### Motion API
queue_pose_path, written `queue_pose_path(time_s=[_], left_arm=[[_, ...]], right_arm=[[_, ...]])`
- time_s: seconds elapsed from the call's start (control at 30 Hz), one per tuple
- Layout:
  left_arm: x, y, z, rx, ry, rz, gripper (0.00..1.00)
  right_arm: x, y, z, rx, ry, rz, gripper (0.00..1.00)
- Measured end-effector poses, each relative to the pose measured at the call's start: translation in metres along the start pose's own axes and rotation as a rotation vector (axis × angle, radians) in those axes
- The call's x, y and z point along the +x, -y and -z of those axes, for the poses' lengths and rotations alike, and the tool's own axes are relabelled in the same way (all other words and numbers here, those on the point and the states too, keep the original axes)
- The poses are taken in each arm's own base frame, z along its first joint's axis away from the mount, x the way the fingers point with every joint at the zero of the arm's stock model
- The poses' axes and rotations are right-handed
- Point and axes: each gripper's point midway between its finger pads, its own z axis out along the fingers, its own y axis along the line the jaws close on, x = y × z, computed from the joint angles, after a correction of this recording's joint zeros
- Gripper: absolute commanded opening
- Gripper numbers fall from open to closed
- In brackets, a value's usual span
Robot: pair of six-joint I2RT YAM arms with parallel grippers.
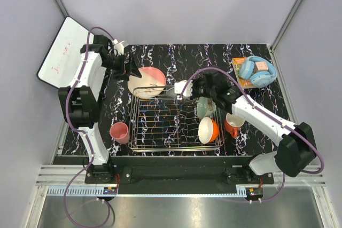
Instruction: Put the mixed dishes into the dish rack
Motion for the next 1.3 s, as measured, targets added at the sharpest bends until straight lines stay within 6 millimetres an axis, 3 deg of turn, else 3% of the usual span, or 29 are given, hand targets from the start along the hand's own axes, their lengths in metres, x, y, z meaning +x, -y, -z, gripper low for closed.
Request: queue_pose_path(time_s=[0.07, 0.33, 0.57, 0.73, 0.8, 0.87, 1.1, 1.3], left_arm=[[0.0, 0.0, 0.0, 0.0, 0.0, 0.0, 0.99], [0.0, 0.0, 0.0, 0.0, 0.0, -0.001, 0.99], [0.0, 0.0, 0.0, 0.0, 0.0, -0.002, 0.99], [0.0, 0.0, 0.0, 0.001, -0.001, -0.002, 0.99], [0.0, 0.0, 0.0, 0.002, 0.0, -0.006, 0.99], [0.0, 0.0, 0.0, 0.003, 0.0, -0.009, 0.99], [0.001, -0.001, 0.0, 0.002, -0.002, -0.018, 0.99], [0.001, -0.001, -0.001, 0.002, -0.002, -0.018, 0.99]], right_arm=[[0.001, 0.001, -0.001, -0.001, 0.002, -0.015, 0.17], [-0.001, -0.002, -0.004, 0.03, 0.034, -0.142, 0.37], [-0.002, -0.01, -0.007, 0.039, 0.058, -0.239, 0.39], [-0.002, -0.008, -0.007, 0.05, 0.055, -0.256, 0.49], [-0.001, -0.006, -0.007, 0.058, 0.051, -0.258, 0.62], [0.0, -0.001, -0.008, 0.075, 0.048, -0.26, 0.99], [0.011, 0.007, -0.002, 0.127, 0.024, -0.291, 1.0], [0.009, 0.004, 0.025, 0.176, 0.03, -0.306, 1.0]])
